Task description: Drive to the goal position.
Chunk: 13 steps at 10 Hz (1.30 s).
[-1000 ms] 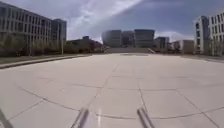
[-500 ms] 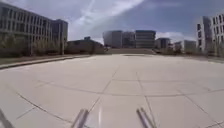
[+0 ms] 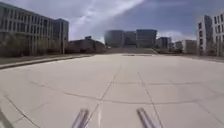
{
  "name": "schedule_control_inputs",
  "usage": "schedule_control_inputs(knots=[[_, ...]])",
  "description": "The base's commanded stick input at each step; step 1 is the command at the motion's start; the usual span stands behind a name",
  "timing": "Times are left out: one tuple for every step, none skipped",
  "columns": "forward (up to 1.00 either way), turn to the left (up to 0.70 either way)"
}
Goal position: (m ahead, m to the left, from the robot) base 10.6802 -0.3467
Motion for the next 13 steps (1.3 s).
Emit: schedule_control_inputs(knots=[[0.5, 0.0], [0.5, 0.0], [0.5, 0.0], [0.5, 0.0], [0.5, 0.0], [0.5, 0.0], [0.5, 0.0], [0.5, 0.0], [0.5, 0.0], [0.5, 0.0], [0.5, 0.0], [0.5, 0.0], [0.5, 0.0]])
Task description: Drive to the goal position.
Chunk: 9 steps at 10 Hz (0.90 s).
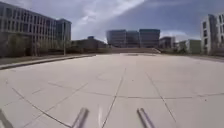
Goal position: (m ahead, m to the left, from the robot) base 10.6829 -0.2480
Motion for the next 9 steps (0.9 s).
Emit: schedule_control_inputs(knots=[[0.5, 0.0], [0.5, 0.0], [0.5, 0.0], [0.5, 0.0], [0.5, 0.0], [0.5, 0.0], [0.5, 0.0], [0.5, 0.0], [0.5, 0.0]])
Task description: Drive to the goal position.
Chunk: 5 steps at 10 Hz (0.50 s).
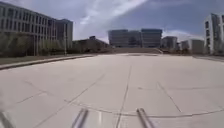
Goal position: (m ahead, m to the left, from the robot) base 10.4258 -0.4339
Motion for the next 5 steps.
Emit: schedule_control_inputs(knots=[[0.5, 0.0], [0.5, 0.0], [0.5, 0.0], [0.5, 0.0], [0.5, 0.0]])
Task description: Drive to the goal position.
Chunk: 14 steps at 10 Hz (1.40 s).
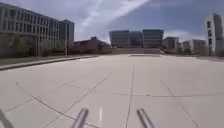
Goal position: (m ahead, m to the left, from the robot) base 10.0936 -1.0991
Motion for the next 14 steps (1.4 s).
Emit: schedule_control_inputs(knots=[[0.5, 0.0], [0.5, 0.0], [0.5, 0.0], [0.5, 0.0], [0.5, -0.02], [0.5, -0.27], [0.5, -0.5], [0.5, -0.5], [0.5, -0.47], [0.5, -0.14], [0.5, 0.0], [0.5, 0.0], [0.5, 0.0], [0.5, 0.0]])
